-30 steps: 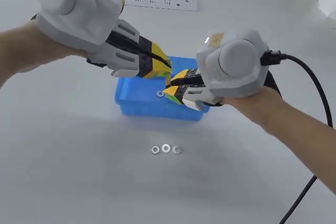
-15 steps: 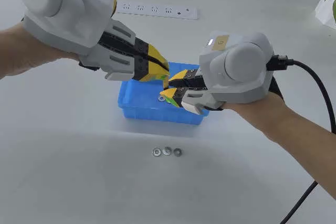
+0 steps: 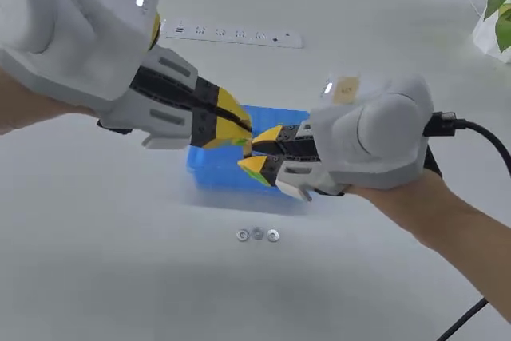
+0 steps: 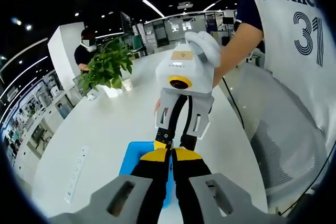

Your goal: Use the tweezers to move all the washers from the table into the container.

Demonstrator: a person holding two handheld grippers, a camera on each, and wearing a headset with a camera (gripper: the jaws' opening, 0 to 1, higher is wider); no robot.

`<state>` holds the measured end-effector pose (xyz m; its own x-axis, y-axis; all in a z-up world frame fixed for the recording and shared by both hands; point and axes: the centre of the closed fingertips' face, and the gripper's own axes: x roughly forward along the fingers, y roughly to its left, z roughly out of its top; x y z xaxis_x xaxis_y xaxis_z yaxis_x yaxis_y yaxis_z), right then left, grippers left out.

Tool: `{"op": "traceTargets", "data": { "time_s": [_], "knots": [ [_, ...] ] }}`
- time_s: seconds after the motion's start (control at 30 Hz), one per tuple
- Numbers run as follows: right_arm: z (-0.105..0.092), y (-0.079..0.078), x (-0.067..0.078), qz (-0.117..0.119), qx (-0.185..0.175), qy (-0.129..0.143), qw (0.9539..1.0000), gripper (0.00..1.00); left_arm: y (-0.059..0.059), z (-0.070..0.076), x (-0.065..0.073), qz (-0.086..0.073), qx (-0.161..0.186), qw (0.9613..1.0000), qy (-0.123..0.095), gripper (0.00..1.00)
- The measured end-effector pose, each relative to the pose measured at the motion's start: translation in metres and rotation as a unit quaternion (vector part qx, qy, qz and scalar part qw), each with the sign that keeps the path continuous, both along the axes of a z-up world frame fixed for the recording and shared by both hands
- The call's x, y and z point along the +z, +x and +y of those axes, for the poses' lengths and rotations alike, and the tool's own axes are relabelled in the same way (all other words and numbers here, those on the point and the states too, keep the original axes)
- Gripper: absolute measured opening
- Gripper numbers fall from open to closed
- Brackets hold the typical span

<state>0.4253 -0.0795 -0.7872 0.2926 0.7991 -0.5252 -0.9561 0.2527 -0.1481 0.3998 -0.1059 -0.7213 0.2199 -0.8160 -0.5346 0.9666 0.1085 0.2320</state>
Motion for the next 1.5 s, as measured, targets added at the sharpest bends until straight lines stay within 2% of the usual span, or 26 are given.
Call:
{"op": "traceTargets", "data": {
  "time_s": [0.2,0.33,0.7,0.97,1.2,1.5],
  "knots": [
    [0.000,-0.019,-0.005,0.010,0.008,-0.001,0.9999,0.13,-0.019,-0.004,-0.006,0.012,0.002,0.9999,-0.006,0.06],
    [-0.002,-0.032,-0.015,0.016,0.016,-0.011,0.9997,0.13,-0.028,-0.005,-0.014,0.027,0.004,0.9996,-0.007,0.06],
    [-0.007,-0.049,-0.037,0.043,0.010,-0.022,0.9988,0.13,-0.037,-0.005,-0.036,0.058,0.018,0.9979,-0.022,0.06],
    [-0.001,-0.054,-0.052,0.060,0.014,-0.029,0.9977,0.13,-0.038,0.001,-0.052,0.076,0.029,0.9964,-0.023,0.06],
    [0.000,-0.052,-0.064,0.072,0.009,-0.036,0.9967,0.13,-0.034,0.004,-0.063,0.092,0.043,0.9943,-0.033,0.06],
    [-0.003,-0.049,-0.068,0.089,0.001,-0.036,0.9954,0.13,-0.030,-0.002,-0.067,0.103,0.041,0.9932,-0.037,0.06]
  ]
}}
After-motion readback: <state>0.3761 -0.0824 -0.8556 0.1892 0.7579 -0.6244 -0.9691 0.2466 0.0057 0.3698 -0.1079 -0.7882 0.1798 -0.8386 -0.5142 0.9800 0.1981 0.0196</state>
